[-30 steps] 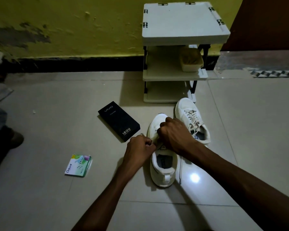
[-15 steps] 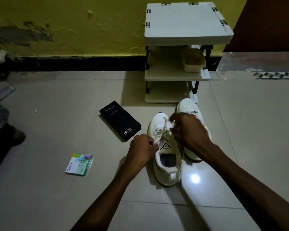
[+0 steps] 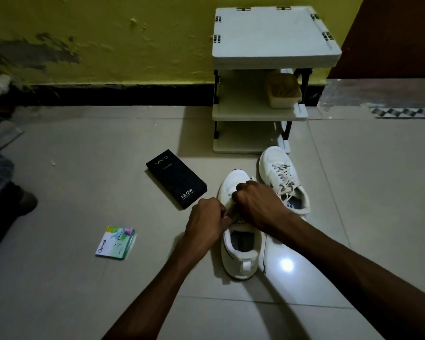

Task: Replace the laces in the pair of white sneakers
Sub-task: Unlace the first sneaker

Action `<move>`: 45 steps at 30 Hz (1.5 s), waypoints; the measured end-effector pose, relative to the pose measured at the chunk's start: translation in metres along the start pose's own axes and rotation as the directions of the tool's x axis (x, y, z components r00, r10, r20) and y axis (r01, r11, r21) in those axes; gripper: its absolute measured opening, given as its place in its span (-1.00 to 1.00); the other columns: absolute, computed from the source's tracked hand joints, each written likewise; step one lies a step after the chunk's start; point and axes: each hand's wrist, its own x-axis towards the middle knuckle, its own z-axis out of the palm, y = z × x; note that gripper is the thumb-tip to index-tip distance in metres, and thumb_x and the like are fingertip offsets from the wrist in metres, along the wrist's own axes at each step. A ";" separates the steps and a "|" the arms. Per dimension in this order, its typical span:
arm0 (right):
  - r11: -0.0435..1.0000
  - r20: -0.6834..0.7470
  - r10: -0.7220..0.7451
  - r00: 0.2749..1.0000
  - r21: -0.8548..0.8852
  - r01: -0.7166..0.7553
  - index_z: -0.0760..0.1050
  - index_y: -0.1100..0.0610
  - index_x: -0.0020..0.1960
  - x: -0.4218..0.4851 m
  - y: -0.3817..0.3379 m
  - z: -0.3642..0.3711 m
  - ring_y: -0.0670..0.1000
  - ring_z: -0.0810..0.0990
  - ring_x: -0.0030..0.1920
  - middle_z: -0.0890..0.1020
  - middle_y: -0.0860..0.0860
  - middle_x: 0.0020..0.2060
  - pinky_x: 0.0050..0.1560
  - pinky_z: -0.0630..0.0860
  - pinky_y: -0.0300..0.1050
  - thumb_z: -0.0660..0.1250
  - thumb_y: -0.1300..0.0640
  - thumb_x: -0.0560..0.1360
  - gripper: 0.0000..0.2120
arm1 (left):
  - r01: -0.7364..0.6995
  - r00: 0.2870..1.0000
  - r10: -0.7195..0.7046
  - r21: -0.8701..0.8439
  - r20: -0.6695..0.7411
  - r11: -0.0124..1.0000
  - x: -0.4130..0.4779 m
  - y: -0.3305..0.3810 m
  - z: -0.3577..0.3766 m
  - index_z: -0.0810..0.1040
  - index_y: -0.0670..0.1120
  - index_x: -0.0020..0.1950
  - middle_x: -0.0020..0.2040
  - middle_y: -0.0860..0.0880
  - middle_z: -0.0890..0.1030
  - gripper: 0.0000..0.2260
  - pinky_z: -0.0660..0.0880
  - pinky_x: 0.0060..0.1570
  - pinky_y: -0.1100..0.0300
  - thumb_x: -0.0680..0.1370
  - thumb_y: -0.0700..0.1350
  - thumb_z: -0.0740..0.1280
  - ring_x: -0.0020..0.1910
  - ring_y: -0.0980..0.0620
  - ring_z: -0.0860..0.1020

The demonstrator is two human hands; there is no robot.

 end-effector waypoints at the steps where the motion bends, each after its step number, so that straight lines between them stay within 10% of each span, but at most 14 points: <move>1: 1.000 -0.031 -0.012 0.999 0.005 0.013 0.58 0.18 -0.08 0.001 0.001 -0.001 0.19 0.59 -0.11 0.60 0.13 -0.16 -0.20 0.49 0.01 0.33 0.17 0.47 -0.90 | -0.005 1.000 0.005 0.012 -0.009 1.000 0.000 0.000 0.000 0.46 -0.10 -0.31 -0.25 -0.18 0.60 -0.80 0.32 -0.32 0.17 0.48 -0.08 0.35 -0.20 -0.14 0.58; 4: 0.971 -0.284 0.163 0.945 0.214 -0.103 0.56 0.21 -0.26 0.000 0.012 -0.008 0.19 0.59 -0.30 0.59 0.14 -0.32 -0.28 0.51 -0.01 0.33 0.19 0.46 -0.86 | 0.003 0.999 -0.002 0.025 -0.033 1.000 0.002 -0.002 0.003 0.51 -0.17 -0.24 -0.21 -0.18 0.62 -0.78 0.35 -0.31 0.15 0.49 -0.04 0.36 -0.18 -0.14 0.60; 6: 0.826 -0.429 0.489 0.759 0.507 -0.246 0.57 0.19 -0.31 -0.003 0.025 -0.018 0.07 0.57 -0.38 0.59 0.07 -0.40 -0.28 0.49 -0.11 0.37 0.14 0.46 -0.80 | 0.002 0.999 -0.001 0.024 -0.039 1.000 0.001 -0.005 0.004 0.61 -0.19 -0.15 -0.20 -0.18 0.63 -0.76 0.40 -0.29 0.12 0.48 0.00 0.37 -0.17 -0.14 0.60; 9: 0.518 -0.342 0.819 0.462 0.786 -0.338 0.62 0.11 -0.27 -0.006 0.035 -0.030 -0.08 0.57 -0.39 0.61 -0.01 -0.41 -0.22 0.49 -0.20 0.38 0.08 0.45 -0.84 | -0.020 0.999 0.019 -0.027 -0.036 0.999 -0.004 -0.007 0.006 0.60 -0.20 -0.24 -0.25 -0.22 0.60 -0.74 0.44 -0.26 0.04 0.47 -0.01 0.36 -0.19 -0.17 0.59; 11: 0.374 -0.235 0.890 0.390 0.867 -0.330 0.60 0.12 -0.27 -0.005 0.029 -0.031 -0.09 0.55 -0.37 0.60 -0.03 -0.41 -0.23 0.47 -0.20 0.37 0.13 0.44 -0.86 | -0.023 0.999 0.022 -0.026 -0.043 0.999 -0.004 -0.005 0.006 0.49 -0.18 -0.32 -0.26 -0.24 0.59 -0.72 0.40 -0.29 0.06 0.47 -0.01 0.37 -0.20 -0.19 0.58; 17: -0.024 0.203 0.596 0.777 0.971 -0.236 0.52 0.21 -0.03 -0.005 0.011 -0.024 0.01 0.63 -0.29 0.69 0.08 -0.19 -0.34 0.44 -0.15 0.27 0.16 0.56 -0.88 | -0.010 0.999 0.008 -0.046 -0.042 0.999 -0.006 -0.003 0.006 0.43 -0.11 -0.38 -0.31 -0.22 0.56 -0.72 0.35 -0.32 0.14 0.49 -0.05 0.37 -0.23 -0.16 0.58; 21: -0.280 0.424 0.342 0.839 0.898 -0.339 0.46 0.17 -0.05 -0.006 0.008 -0.030 0.01 0.32 -0.54 0.46 0.08 -0.47 -0.47 0.19 -0.22 0.08 0.26 0.55 -0.82 | 0.010 1.000 -0.012 -0.075 -0.024 0.997 -0.008 -0.004 0.004 0.43 -0.10 -0.40 -0.41 -0.14 0.44 -0.70 0.32 -0.33 0.15 0.50 -0.07 0.35 -0.26 -0.14 0.56; 23: -0.223 0.473 0.312 0.824 0.880 -0.420 0.51 0.18 -0.13 -0.007 0.010 -0.028 -0.05 0.19 -0.55 0.30 0.01 -0.52 -0.48 0.13 -0.24 0.10 0.14 0.59 -0.75 | 0.015 1.000 -0.016 -0.094 -0.012 0.995 -0.008 -0.004 0.003 0.38 -0.09 -0.42 -0.39 -0.18 0.48 -0.68 0.32 -0.34 0.15 0.50 -0.07 0.35 -0.26 -0.15 0.56; 27: 0.609 0.209 0.407 0.889 0.664 -0.435 0.57 0.14 -0.35 -0.010 0.017 -0.020 -0.01 0.51 -0.46 0.51 0.01 -0.52 -0.42 0.32 -0.16 0.31 -0.17 0.47 -0.59 | 0.027 1.000 -0.027 -0.118 0.004 0.993 -0.009 -0.003 0.002 0.34 -0.05 -0.47 -0.46 -0.12 0.42 -0.64 0.33 -0.34 0.16 0.50 -0.07 0.35 -0.26 -0.17 0.57; 30: 0.880 0.166 0.328 0.930 0.304 -0.364 0.57 0.09 -0.28 -0.010 0.010 -0.016 0.11 0.61 -0.24 0.59 0.07 -0.31 -0.29 0.45 -0.16 0.37 0.03 0.41 -0.84 | 0.025 1.000 -0.026 -0.094 -0.012 0.995 -0.010 -0.001 0.001 0.28 -0.05 -0.49 -0.37 -0.22 0.52 -0.61 0.34 -0.35 0.11 0.49 -0.08 0.34 -0.25 -0.19 0.55; 36: 0.955 -0.001 0.290 0.957 0.055 -0.290 0.58 0.13 -0.03 -0.004 -0.004 -0.026 0.16 0.62 -0.08 0.62 0.10 -0.10 -0.20 0.40 -0.12 0.35 0.15 0.46 -0.88 | 0.021 1.000 -0.020 -0.040 0.021 0.999 -0.011 0.002 0.000 0.44 -0.11 -0.37 -0.40 -0.14 0.45 -0.74 0.34 -0.33 0.09 0.49 -0.07 0.35 -0.22 -0.18 0.57; 41: 0.767 -0.311 0.628 0.713 0.399 -0.502 0.67 0.06 -0.09 -0.002 0.042 -0.039 0.09 0.64 -0.21 0.69 0.04 -0.21 -0.17 0.57 -0.07 0.42 0.21 0.34 -0.83 | 0.025 0.999 -0.025 0.006 -0.023 1.000 -0.012 0.001 0.004 0.38 -0.09 -0.36 -0.25 -0.22 0.58 -0.72 0.36 -0.31 0.05 0.47 -0.03 0.37 -0.18 -0.20 0.57; 45: 0.597 -0.070 0.632 0.772 0.679 -0.427 0.65 0.05 -0.04 0.003 0.040 -0.034 -0.01 0.62 -0.21 0.67 -0.01 -0.19 -0.21 0.52 -0.23 0.38 0.20 0.44 -0.85 | 0.008 0.999 -0.008 -0.010 -0.038 1.000 -0.012 0.003 0.009 0.57 -0.10 -0.21 -0.15 -0.16 0.63 -0.81 0.41 -0.22 0.14 0.49 0.01 0.38 -0.09 -0.13 0.61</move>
